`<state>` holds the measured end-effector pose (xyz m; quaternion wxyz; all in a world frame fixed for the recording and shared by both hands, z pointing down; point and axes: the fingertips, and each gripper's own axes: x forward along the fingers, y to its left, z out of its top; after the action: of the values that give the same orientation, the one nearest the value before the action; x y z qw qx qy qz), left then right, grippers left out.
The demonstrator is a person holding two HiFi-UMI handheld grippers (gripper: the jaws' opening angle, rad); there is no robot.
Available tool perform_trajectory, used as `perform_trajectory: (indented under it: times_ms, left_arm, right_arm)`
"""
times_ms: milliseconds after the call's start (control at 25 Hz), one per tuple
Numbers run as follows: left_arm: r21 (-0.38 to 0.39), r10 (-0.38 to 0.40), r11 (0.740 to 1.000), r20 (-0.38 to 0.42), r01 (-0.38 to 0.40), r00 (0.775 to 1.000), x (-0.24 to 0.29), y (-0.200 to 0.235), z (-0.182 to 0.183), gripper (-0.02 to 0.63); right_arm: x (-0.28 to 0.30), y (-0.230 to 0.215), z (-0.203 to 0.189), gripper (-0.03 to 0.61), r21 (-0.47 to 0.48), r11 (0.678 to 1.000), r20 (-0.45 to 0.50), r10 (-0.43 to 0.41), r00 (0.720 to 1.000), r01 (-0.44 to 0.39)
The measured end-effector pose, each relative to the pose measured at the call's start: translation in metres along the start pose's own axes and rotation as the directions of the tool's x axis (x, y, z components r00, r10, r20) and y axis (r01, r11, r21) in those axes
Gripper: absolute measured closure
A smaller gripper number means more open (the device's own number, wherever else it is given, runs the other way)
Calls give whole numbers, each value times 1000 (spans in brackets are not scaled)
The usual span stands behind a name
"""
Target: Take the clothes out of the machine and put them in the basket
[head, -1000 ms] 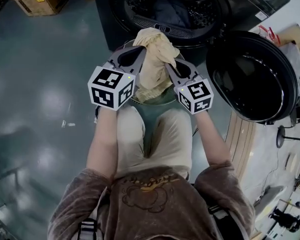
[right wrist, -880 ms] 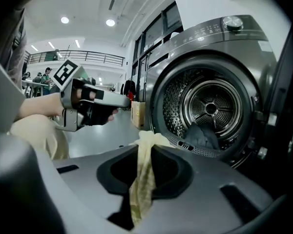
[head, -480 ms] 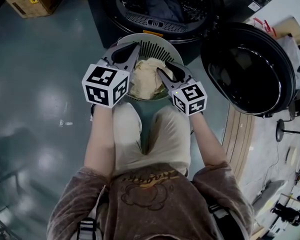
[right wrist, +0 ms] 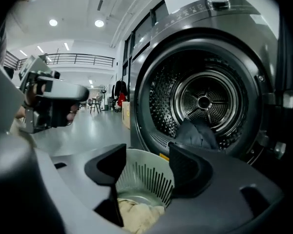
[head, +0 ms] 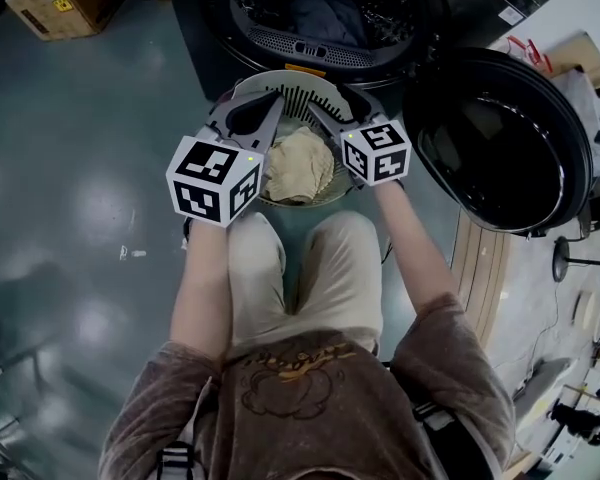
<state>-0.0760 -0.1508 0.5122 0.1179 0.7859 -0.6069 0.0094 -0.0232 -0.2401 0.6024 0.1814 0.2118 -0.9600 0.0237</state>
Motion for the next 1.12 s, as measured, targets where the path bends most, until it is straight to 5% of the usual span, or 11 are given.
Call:
perform_trajectory:
  times_ms: [240,600,1120]
  left_arm:
    - [1,-27,1000,-2,27,1000,5,-4,-1,606]
    - [8,-46,999,-17,46,999,6,2,-2,606]
    - [-8,-90,996,-23,90,996,6,7,-5,606]
  right_arm:
    - [55,-56,13,253,21,997,8,-73,997,73]
    - [126,-143,14,249,33,972,-70,-228,971,231]
    - [171,-180,3,289,-61,936,-238,-350,906,346]
